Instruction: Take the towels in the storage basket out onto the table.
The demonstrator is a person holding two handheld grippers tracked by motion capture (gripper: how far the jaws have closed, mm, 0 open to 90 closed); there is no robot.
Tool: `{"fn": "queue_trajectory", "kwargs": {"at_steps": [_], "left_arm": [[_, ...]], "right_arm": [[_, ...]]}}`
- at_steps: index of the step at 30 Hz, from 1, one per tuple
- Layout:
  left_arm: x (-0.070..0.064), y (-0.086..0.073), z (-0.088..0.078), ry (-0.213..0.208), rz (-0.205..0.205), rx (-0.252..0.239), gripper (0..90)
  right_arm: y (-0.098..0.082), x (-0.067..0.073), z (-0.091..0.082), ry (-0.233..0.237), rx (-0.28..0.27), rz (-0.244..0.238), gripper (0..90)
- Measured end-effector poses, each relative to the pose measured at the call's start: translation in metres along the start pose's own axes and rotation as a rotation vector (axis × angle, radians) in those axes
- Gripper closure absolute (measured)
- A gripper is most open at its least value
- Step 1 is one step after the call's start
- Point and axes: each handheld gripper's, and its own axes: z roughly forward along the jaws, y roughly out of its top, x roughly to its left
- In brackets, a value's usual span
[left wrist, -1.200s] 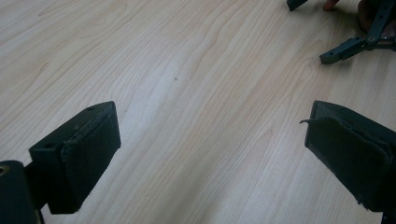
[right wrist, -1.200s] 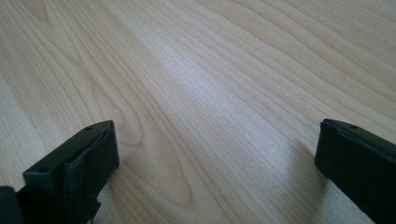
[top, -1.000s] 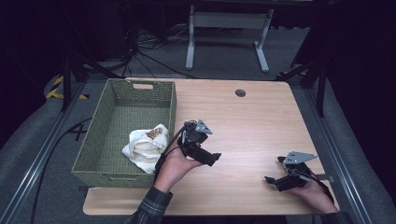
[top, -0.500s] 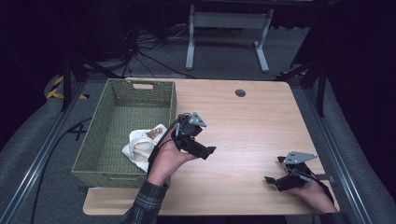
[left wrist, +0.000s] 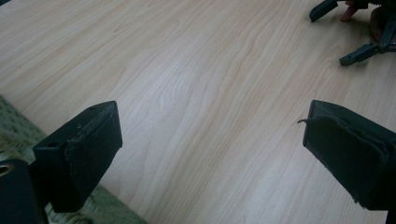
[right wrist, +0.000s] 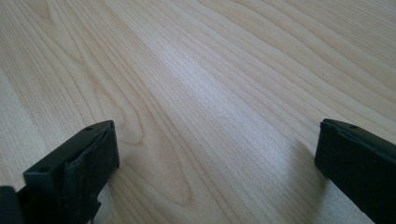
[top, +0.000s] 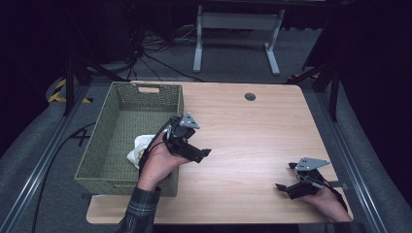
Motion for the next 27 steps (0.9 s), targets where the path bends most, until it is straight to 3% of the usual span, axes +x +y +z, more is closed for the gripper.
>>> {"fn": "queue_trajectory", "kwargs": {"at_steps": [18, 27], "left_arm": [[0.024, -0.021, -0.029, 0.074, -0.088, -0.01, 6.9], [0.038, -0.036, -0.045, 0.14, -0.142, -0.008, 7.1]], "right_arm": [[0.0, 0.0, 0.0, -0.001, -0.001, 0.0, 0.0], [0.0, 0.0, 0.0, -0.001, -0.001, 0.001, 0.0]]}}
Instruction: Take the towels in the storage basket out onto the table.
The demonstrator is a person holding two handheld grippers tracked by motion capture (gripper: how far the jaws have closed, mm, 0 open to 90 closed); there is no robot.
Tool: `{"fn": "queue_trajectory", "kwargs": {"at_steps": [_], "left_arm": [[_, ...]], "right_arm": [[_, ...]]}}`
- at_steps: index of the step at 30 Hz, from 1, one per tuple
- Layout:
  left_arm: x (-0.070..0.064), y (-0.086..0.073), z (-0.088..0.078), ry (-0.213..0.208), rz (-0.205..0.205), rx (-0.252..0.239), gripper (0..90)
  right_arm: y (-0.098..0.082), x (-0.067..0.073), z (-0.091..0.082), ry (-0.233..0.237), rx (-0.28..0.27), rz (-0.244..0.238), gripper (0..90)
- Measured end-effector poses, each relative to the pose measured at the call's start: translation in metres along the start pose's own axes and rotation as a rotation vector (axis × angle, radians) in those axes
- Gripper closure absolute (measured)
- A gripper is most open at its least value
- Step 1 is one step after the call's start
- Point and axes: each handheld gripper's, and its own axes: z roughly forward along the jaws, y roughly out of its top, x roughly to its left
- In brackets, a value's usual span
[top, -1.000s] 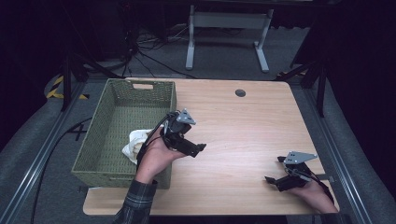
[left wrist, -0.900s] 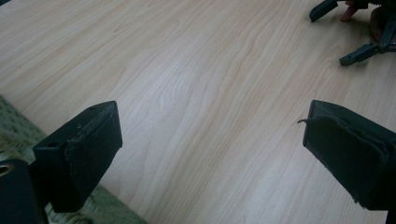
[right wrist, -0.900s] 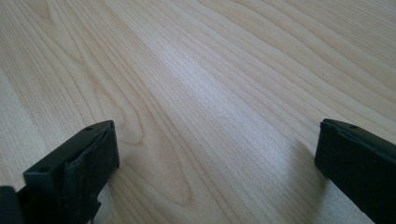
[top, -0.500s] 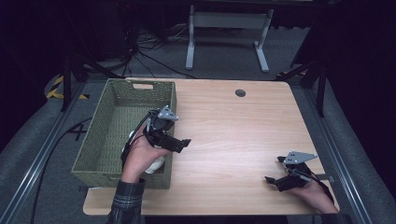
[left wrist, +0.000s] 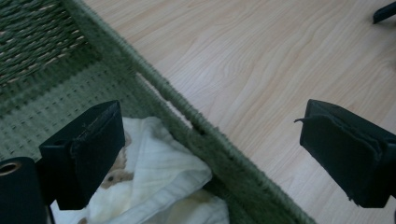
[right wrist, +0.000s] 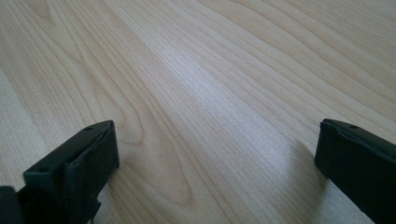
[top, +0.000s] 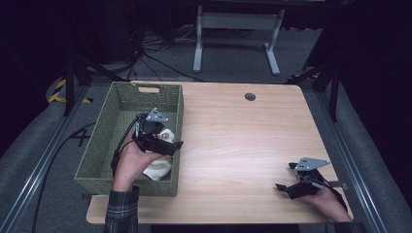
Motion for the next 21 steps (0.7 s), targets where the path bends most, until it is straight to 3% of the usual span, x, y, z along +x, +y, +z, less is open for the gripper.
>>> {"fn": "queue_trajectory", "kwargs": {"at_steps": [7, 10, 21], "left_arm": [[0.013, -0.01, -0.007, 0.032, -0.029, 0.016, 7.9], [0.017, -0.016, -0.006, 0.039, -0.061, 0.017, 8.1], [0.033, -0.03, 0.004, 0.086, -0.059, 0.107, 8.5]], "right_arm": [[0.0, 0.0, 0.0, 0.0, 0.0, 0.0, 0.0], [0.0, 0.0, 0.0, 0.001, 0.0, 0.0, 0.0], [0.0, 0.0, 0.0, 0.0, 0.0, 0.0, 0.0]]}}
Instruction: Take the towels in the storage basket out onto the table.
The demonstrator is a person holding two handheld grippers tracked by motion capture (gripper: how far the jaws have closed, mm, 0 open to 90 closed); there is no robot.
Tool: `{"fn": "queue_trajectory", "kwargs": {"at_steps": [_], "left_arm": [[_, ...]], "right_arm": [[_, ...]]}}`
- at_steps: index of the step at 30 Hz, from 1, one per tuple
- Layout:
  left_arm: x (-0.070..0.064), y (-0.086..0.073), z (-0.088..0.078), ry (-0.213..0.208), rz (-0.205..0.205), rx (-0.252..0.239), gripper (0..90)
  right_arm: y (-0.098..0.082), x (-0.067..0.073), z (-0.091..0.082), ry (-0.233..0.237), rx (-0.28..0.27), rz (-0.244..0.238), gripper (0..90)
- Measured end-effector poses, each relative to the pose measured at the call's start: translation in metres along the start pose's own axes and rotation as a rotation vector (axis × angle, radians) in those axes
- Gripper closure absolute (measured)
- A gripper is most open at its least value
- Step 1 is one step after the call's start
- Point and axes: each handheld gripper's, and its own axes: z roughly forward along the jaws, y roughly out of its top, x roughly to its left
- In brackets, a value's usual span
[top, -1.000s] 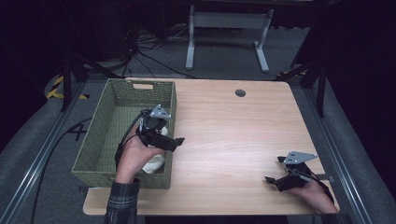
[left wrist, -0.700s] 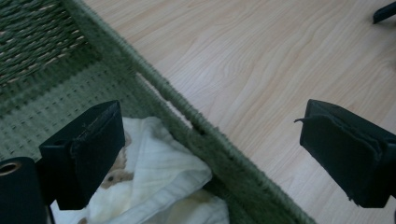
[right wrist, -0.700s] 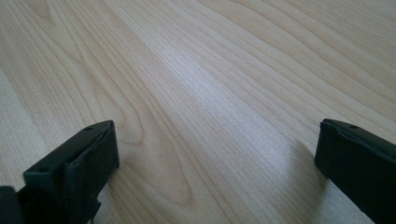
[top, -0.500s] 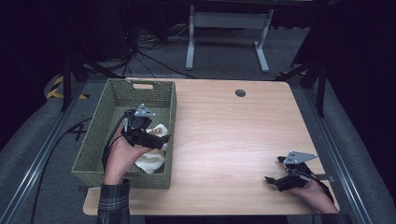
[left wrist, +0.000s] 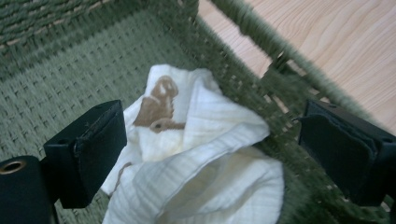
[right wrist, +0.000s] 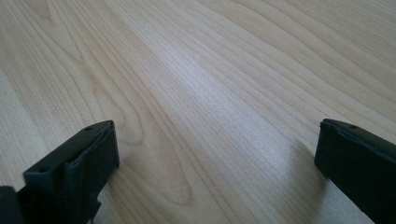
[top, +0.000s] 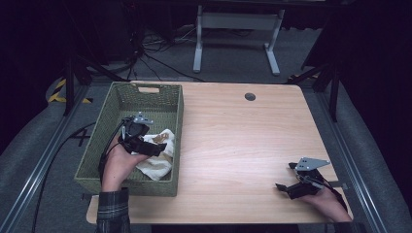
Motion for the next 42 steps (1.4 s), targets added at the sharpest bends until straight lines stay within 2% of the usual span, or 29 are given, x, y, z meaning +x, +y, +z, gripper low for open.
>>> {"fn": "queue_trajectory", "kwargs": {"at_steps": [1, 15, 18, 19, 22, 29, 33, 36, 38, 39, 42], "left_arm": [[0.0, -0.001, 0.003, 0.0, -0.013, 0.004, 8.6], [0.011, -0.01, 0.035, 0.016, -0.04, 0.131, 10.1], [0.012, -0.012, 0.039, 0.012, -0.04, 0.153, 11.9], [0.012, -0.013, 0.043, 0.019, -0.036, 0.179, 12.1], [0.012, -0.014, 0.047, 0.02, -0.039, 0.195, 12.8], [0.011, -0.018, 0.06, 0.014, -0.029, 0.288, 13.9], [0.012, -0.019, 0.062, 0.006, -0.025, 0.311, 14.4], [0.011, -0.02, 0.065, 0.002, -0.04, 0.331, 14.4], [0.012, -0.021, 0.067, 0.011, -0.031, 0.341, 14.4], [0.011, -0.021, 0.069, 0.003, -0.053, 0.363, 13.8], [0.01, -0.022, 0.072, 0.005, -0.056, 0.365, 12.6]], "right_arm": [[0.0, 0.0, 0.0, 0.0, 0.0, 0.0, 0.0], [0.0, 0.0, 0.0, 0.0, 0.0, -0.002, 0.0], [0.0, 0.0, 0.0, 0.001, 0.0, -0.002, 0.0], [0.0, 0.0, 0.0, 0.001, 0.001, -0.002, 0.0], [0.0, 0.0, 0.0, 0.001, 0.001, -0.002, 0.0], [0.0, 0.0, 0.0, 0.001, 0.001, -0.002, 0.0], [0.0, 0.0, 0.0, 0.002, 0.0, -0.002, 0.0], [0.0, 0.0, 0.0, 0.002, 0.001, -0.003, 0.0], [0.0, 0.0, 0.0, 0.002, 0.001, -0.003, 0.0], [0.0, 0.0, 0.0, 0.002, 0.001, -0.003, 0.0], [0.0, 0.0, 0.0, 0.002, 0.0, -0.002, 0.0]]}}
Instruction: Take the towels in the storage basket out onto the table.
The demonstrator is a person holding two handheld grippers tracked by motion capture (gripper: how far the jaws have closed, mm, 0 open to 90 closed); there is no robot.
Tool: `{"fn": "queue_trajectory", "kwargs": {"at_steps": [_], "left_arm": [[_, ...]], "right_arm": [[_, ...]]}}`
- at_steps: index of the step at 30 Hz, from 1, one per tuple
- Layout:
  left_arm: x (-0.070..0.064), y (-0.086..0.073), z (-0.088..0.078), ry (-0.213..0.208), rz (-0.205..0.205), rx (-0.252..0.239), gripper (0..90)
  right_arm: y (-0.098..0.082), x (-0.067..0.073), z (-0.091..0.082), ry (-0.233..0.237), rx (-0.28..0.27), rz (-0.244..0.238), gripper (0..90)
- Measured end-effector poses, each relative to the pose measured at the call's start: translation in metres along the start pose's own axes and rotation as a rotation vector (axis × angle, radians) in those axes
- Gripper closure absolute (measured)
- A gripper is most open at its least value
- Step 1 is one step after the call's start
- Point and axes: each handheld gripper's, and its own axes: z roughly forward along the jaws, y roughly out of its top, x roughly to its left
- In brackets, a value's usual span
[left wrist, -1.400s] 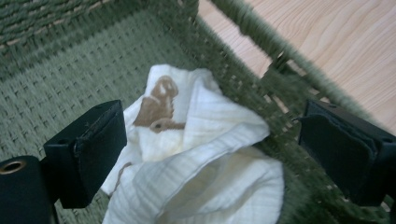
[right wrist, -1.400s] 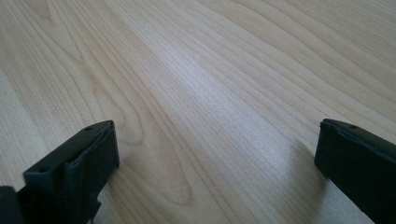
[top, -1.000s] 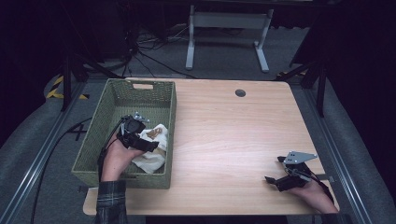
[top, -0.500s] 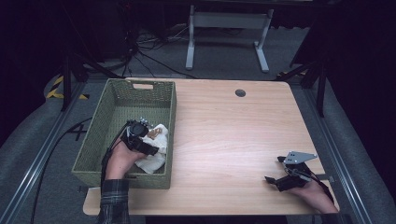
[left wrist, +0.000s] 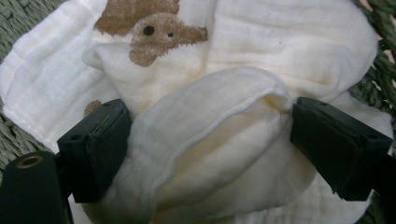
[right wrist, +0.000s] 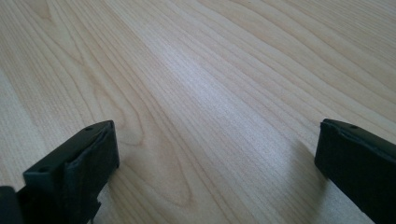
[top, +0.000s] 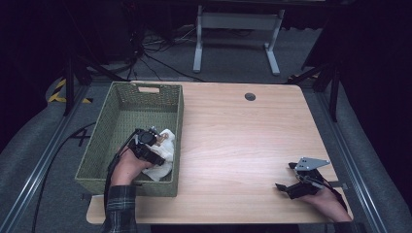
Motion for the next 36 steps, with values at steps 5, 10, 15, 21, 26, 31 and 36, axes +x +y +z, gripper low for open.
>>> {"fn": "queue_trajectory", "kwargs": {"at_steps": [5, 10, 15, 21, 26, 31, 36], "left_arm": [[-0.003, 0.001, 0.003, 0.032, 0.047, 0.027, 10.3], [-0.005, 0.002, 0.003, 0.049, 0.069, 0.042, 16.9], [-0.006, 0.002, -0.001, 0.045, 0.074, 0.045, 32.7], [-0.007, 0.001, -0.006, 0.01, 0.062, 0.047, 56.6], [-0.005, 0.0, -0.01, -0.016, 0.036, 0.033, 70.8], [0.001, -0.001, -0.018, -0.074, 0.004, -0.029, 72.9], [0.005, -0.003, -0.027, -0.1, -0.027, -0.121, 73.1]], "right_arm": [[0.0, 0.0, 0.0, 0.0, 0.0, 0.0, 0.0], [0.0, 0.0, 0.0, 0.0, 0.0, 0.001, 0.0], [0.0, 0.0, 0.0, -0.001, 0.0, 0.001, 0.0], [0.0, 0.0, 0.0, -0.002, 0.0, 0.001, 0.0], [0.0, 0.0, 0.0, -0.002, 0.0, 0.001, 0.0], [0.0, 0.0, 0.0, -0.002, 0.0, 0.001, 0.0], [0.0, 0.0, 0.0, -0.002, 0.0, 0.001, 0.0]]}}
